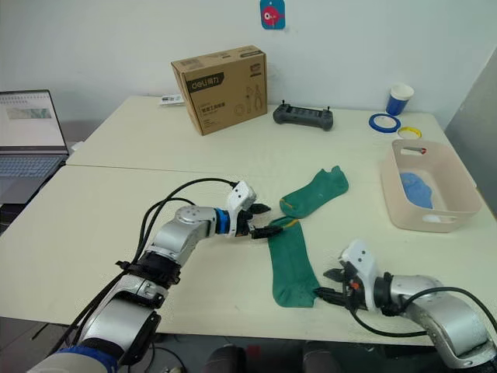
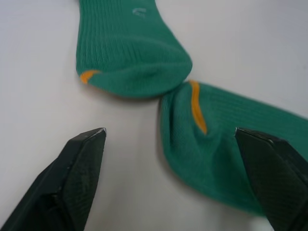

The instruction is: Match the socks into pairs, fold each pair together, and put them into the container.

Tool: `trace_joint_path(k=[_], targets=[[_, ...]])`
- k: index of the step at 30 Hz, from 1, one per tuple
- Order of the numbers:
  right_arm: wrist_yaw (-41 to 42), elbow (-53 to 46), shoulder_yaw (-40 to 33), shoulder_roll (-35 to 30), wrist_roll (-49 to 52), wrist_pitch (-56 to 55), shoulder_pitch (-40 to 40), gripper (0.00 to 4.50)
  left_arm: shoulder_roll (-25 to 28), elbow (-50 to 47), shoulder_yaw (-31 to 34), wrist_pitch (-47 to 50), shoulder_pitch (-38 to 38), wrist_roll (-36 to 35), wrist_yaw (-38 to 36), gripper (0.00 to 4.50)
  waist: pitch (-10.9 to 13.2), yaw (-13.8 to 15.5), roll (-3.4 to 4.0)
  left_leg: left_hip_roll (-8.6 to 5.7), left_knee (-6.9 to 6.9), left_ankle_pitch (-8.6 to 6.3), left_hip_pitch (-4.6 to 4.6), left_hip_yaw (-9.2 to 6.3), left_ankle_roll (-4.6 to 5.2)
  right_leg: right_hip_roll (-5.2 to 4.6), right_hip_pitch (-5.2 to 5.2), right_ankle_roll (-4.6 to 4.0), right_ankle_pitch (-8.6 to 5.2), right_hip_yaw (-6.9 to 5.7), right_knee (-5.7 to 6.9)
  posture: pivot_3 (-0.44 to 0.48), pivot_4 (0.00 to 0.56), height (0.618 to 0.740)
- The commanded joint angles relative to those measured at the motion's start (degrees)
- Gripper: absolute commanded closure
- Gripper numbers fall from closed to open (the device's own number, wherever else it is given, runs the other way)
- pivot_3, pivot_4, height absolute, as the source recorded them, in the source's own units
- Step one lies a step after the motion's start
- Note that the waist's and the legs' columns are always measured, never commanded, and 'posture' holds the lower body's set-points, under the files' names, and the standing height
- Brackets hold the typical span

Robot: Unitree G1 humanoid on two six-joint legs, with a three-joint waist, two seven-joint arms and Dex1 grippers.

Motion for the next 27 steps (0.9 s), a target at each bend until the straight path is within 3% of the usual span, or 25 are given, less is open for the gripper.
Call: trace_joint_path(k=[1, 7, 11, 15, 20, 24, 27], targets=[[0.28, -2.32, 2.78, -0.97, 0.06, 1.23, 0.26, 2.45, -0.41, 1.43, -1.15, -2.29, -0.92, 2.29, -2.88, 1.19, -0.01, 0.02, -0.01, 0.00, 0.00, 0.00, 0.01, 0.01, 0.00, 0.00, 0.02, 0.00, 0.00, 0.01, -0.01, 0.000, 0.150, 0.740], [1.74, -3.20, 3.94, -1.91, 1.66, 2.26, -1.39, 4.49, -0.90, -0.01, -0.42, -2.32, -0.06, 3.01, -4.75, 3.07, -0.01, 0.11, -0.02, -0.01, -0.01, 0.00, -0.01, 0.01, 0.00, -0.01, 0.02, 0.01, -0.01, 0.00, -0.03, 0.000, 0.150, 0.740], [4.05, -2.57, 3.52, -3.79, 2.50, 2.62, -3.18, 4.50, -0.11, -4.02, 0.59, -0.19, 2.08, 2.39, -4.68, 4.39, -0.01, 0.06, -0.02, 0.00, 0.00, 0.00, -0.02, 0.01, 0.00, -0.01, 0.02, 0.01, -0.01, 0.00, -0.03, 0.000, 0.150, 0.740], [8.60, 1.30, 4.14, -7.20, 0.92, -0.81, -6.72, 4.50, 2.32, -13.88, 3.45, 6.00, 7.53, -0.02, -3.08, 4.48, -0.01, -0.54, -0.02, 0.02, -0.01, 0.00, 0.00, 0.03, 0.01, -0.02, 0.01, 0.02, -0.01, 0.03, -0.03, 0.000, 0.150, 0.740], [17.02, 10.93, 7.86, -9.03, -1.28, -4.38, -17.74, 4.50, 4.88, -40.68, 12.37, 23.27, 23.67, -6.18, 7.23, 4.48, 0.01, -1.77, -0.01, 0.13, -0.06, -0.01, 0.05, 0.04, 0.02, 0.03, -0.02, 0.01, -0.01, 0.06, 0.00, 0.000, 0.150, 0.740], [23.14, 19.30, 12.61, -8.77, -4.98, -8.52, -25.03, 4.50, 2.64, -59.36, 17.38, 36.58, 35.01, -9.31, 17.76, 4.48, 0.04, -1.54, -0.08, 0.11, -0.05, -0.01, 0.04, -0.05, 0.01, -0.02, 0.02, 0.01, -0.01, -0.04, 0.01, 0.000, 0.150, 0.740], [26.00, 25.23, 15.60, -6.80, -7.58, -11.02, -29.33, 4.50, 0.47, -68.59, 18.37, 40.13, 42.53, -10.37, 22.88, 4.48, 0.05, -1.16, -0.09, 0.05, -0.02, -0.01, 0.04, 0.03, 0.01, -0.10, 0.04, 0.02, 0.00, 0.01, -0.03, 0.000, 0.150, 0.740]])
